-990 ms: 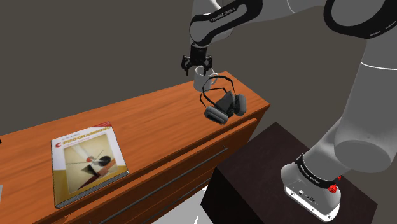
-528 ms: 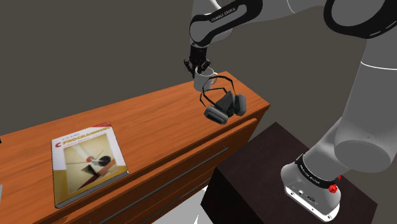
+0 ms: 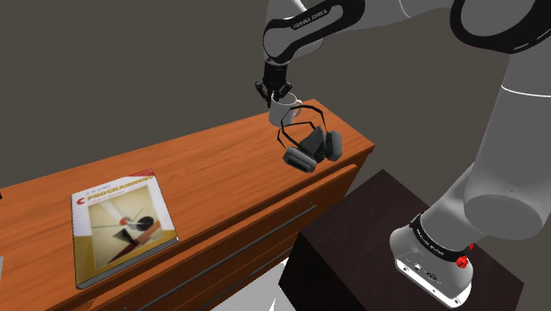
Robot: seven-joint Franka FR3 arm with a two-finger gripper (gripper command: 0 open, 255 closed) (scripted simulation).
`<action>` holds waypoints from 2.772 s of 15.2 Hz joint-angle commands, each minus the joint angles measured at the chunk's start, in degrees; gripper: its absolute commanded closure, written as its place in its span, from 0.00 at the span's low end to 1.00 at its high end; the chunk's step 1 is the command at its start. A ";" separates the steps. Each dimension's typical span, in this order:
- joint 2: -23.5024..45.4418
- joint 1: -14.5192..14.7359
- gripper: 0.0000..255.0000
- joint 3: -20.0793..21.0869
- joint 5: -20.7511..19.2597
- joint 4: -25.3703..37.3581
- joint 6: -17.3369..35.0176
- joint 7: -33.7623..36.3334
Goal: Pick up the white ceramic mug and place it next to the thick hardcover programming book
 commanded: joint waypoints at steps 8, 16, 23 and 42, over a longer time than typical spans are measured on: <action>-2.80 0.02 1.00 0.01 0.02 2.69 -5.47 -0.05; -4.70 0.03 1.00 0.01 0.05 6.27 -10.95 -0.12; -5.79 0.03 1.00 0.02 0.06 10.16 -15.93 -0.17; -12.94 7.40 1.00 4.69 -0.93 7.29 -20.43 12.00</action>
